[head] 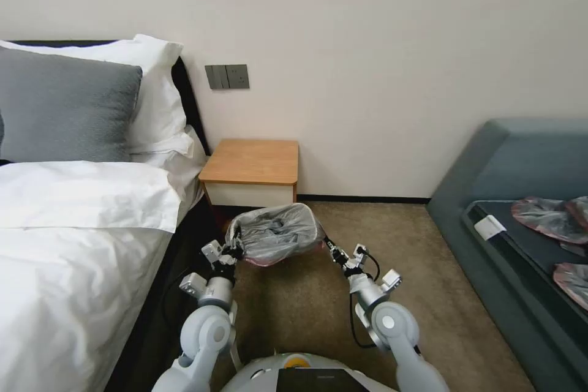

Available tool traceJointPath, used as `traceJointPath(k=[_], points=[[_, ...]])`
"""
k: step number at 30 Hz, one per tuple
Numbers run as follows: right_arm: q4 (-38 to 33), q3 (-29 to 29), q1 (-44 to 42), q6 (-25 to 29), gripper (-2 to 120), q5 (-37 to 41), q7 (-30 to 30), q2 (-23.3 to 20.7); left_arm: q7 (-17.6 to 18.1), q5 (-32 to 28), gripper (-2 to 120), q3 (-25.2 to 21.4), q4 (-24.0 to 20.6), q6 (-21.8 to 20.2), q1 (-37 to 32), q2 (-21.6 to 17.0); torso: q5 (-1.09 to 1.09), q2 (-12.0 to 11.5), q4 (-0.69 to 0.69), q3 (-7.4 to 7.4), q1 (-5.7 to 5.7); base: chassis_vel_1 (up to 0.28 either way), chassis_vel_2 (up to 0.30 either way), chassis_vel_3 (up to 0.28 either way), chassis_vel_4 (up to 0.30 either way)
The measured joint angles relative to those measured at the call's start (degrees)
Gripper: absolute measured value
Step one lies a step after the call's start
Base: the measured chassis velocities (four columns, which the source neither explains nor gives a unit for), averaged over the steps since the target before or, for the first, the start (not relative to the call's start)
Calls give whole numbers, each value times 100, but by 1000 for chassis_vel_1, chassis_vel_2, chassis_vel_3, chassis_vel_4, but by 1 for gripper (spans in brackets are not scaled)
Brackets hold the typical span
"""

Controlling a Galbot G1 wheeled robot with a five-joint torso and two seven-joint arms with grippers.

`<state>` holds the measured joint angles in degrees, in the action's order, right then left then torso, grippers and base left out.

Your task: Pick up the garbage bag from the table and place it over the trash can.

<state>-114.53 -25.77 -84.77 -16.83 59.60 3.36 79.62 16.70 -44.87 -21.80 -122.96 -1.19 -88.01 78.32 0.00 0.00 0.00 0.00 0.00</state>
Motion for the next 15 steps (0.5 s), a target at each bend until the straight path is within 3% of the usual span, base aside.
traceJointPath(k=[15], points=[[625,138,328,279,0,-1235,630,-45,-23,-239,7,3,-143,-99,-52,6,0,0,0,0,0,0,0,0,0]])
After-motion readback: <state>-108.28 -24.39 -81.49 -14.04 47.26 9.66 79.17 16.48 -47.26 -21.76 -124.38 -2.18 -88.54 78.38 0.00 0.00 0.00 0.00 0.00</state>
